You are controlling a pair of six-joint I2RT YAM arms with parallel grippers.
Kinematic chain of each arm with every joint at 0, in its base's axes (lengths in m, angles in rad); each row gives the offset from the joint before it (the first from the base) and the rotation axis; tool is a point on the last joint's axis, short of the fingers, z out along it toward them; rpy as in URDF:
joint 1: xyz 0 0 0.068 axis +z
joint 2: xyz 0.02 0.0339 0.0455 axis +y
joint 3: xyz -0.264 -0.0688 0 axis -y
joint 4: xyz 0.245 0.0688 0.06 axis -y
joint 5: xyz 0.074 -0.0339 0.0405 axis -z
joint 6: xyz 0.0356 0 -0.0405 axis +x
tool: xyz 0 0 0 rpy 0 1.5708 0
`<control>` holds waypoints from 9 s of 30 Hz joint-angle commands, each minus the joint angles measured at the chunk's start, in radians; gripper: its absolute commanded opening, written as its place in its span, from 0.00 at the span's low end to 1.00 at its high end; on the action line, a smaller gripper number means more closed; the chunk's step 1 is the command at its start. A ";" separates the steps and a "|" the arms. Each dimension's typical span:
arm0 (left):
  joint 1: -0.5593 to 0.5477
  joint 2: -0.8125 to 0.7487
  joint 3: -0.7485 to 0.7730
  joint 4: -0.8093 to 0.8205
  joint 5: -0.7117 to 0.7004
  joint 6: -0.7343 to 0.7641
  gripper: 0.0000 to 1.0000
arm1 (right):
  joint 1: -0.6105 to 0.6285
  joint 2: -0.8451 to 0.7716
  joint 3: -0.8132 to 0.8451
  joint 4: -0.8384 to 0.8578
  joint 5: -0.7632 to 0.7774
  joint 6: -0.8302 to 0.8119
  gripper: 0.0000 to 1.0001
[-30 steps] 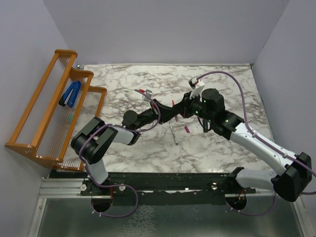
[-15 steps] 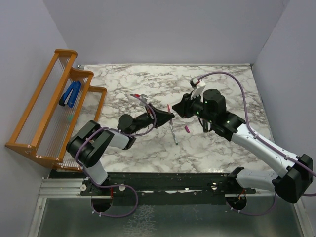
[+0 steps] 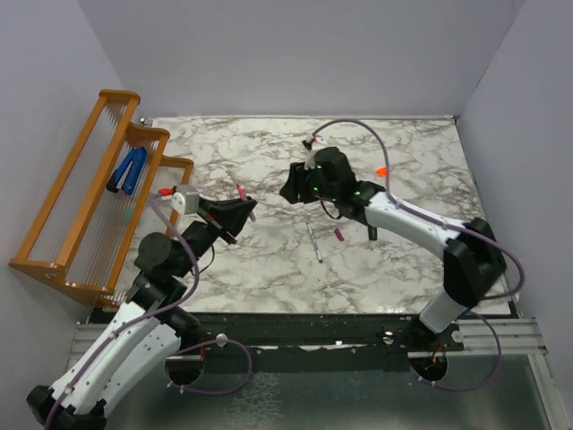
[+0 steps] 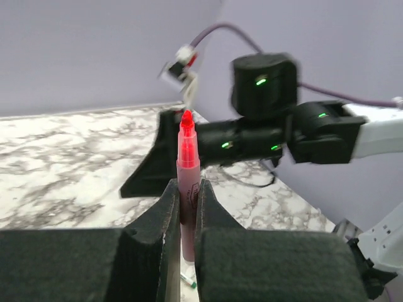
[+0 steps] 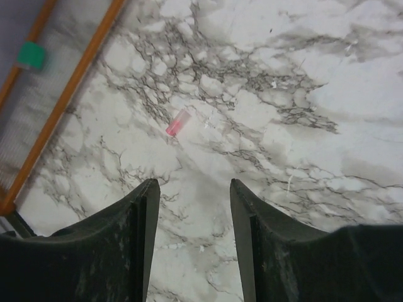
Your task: Insert the pens into the pen caps
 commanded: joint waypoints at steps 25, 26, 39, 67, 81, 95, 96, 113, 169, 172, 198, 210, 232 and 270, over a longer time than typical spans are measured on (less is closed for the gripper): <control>0.005 -0.278 0.349 -0.965 -0.218 0.130 0.00 | 0.237 0.993 1.188 -0.740 0.362 0.227 0.40; 0.005 -0.280 0.358 -0.971 -0.221 0.133 0.00 | 0.237 0.996 1.188 -0.741 0.362 0.226 0.40; 0.005 -0.302 0.370 -0.982 -0.233 0.152 0.00 | 0.237 1.060 1.192 -0.726 0.363 0.227 0.39; -0.007 -0.289 0.374 -0.984 -0.229 0.171 0.00 | 0.239 0.939 0.892 -0.474 0.372 0.132 0.00; -0.009 -0.186 0.223 -0.713 -0.029 0.101 0.00 | 0.236 0.123 -0.022 0.344 0.383 0.011 0.01; -0.009 0.010 0.088 -0.222 0.317 -0.004 0.00 | 0.236 -0.436 -0.484 0.729 0.027 -0.092 0.00; -0.009 0.023 0.084 -0.197 0.329 -0.015 0.00 | 0.236 -0.445 -0.493 0.745 0.008 -0.093 0.00; -0.009 0.086 0.072 -0.082 0.426 -0.087 0.00 | 0.236 -0.376 -0.443 0.929 -0.080 -0.076 0.01; -0.009 0.102 0.067 -0.060 0.431 -0.077 0.00 | 0.236 -0.303 -0.395 0.930 -0.123 -0.045 0.01; -0.009 0.100 0.068 -0.060 0.431 -0.076 0.00 | 0.235 -0.298 -0.388 0.926 -0.130 -0.042 0.01; -0.009 0.108 0.067 -0.061 0.433 -0.070 0.00 | 0.236 -0.296 -0.378 0.952 -0.138 -0.048 0.01; -0.009 0.104 0.066 -0.060 0.428 -0.068 0.00 | 0.236 -0.295 -0.378 0.938 -0.159 -0.039 0.01; -0.009 0.095 0.087 -0.086 0.410 -0.043 0.00 | 0.236 -0.310 -0.451 0.936 -0.161 -0.038 0.01; 0.000 0.182 0.348 -0.128 0.177 0.170 0.00 | 0.273 -0.248 -0.635 0.918 -0.265 0.049 0.01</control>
